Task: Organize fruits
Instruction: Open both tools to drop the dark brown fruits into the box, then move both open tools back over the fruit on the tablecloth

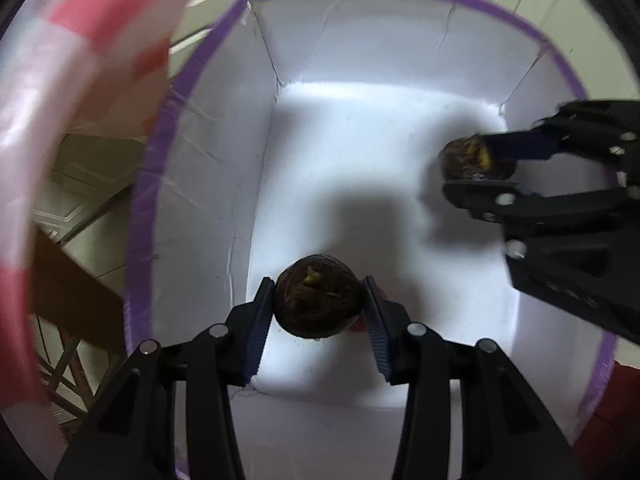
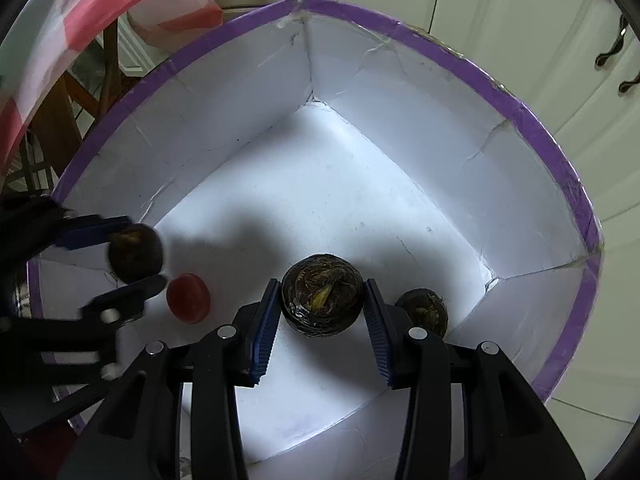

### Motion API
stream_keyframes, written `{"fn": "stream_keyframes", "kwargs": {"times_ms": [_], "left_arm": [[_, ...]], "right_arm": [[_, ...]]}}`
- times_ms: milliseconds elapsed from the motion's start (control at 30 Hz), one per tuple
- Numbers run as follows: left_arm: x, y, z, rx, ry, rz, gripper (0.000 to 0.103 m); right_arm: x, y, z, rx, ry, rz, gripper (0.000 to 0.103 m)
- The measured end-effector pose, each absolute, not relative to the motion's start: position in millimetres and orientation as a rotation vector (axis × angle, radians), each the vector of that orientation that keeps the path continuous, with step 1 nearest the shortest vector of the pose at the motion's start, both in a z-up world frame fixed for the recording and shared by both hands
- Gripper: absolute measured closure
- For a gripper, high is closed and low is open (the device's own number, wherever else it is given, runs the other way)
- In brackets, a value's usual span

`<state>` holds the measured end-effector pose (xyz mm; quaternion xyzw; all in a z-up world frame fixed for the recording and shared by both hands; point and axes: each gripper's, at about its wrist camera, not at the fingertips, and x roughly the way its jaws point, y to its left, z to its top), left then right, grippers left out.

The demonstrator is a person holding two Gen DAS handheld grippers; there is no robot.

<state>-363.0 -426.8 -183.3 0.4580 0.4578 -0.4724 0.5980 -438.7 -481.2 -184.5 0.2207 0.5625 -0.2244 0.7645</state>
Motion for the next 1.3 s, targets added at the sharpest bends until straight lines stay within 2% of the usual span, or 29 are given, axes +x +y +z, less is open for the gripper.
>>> {"fn": "stream_keyframes", "kwargs": {"times_ms": [300, 367, 400, 500, 633, 767, 800, 967, 1133, 1300], "left_arm": [[-366, -434, -198, 1.093, 1.052, -1.082, 0.058], [-368, -430, -193, 1.086, 1.036, -1.09, 0.053], [-368, -430, -192, 1.085, 1.025, -1.092, 0.047], [-373, -422, -179, 1.082, 0.977, -1.101, 0.045], [-379, -413, -158, 1.057, 0.908, -1.124, 0.031], [-396, -399, -115, 0.99, 0.801, -1.168, 0.029], [-398, -394, -104, 0.966, 0.774, -1.178, 0.024], [-401, -351, -42, 0.849, 0.6, -1.165, 0.015], [-378, -290, 9, 0.694, 0.461, -1.031, 0.006], [-315, -220, 42, 0.484, 0.454, -0.781, 0.002]], "right_arm": [[-435, -476, -189, 0.463, 1.274, -0.501, 0.061], [-434, -481, -191, 0.458, 1.279, -0.504, 0.06], [-434, -481, -190, 0.457, 1.279, -0.506, 0.06], [-434, -482, -185, 0.461, 1.269, -0.51, 0.053], [-438, -484, -167, 0.435, 1.248, -0.522, 0.043], [-442, -490, -136, 0.393, 1.202, -0.566, 0.041], [-443, -492, -126, 0.385, 1.187, -0.578, 0.041], [-430, -488, -68, 0.323, 1.065, -0.603, 0.039], [-397, -440, 6, 0.223, 0.846, -0.486, 0.018], [-347, -384, 41, 0.146, 0.767, -0.333, 0.016]]}}
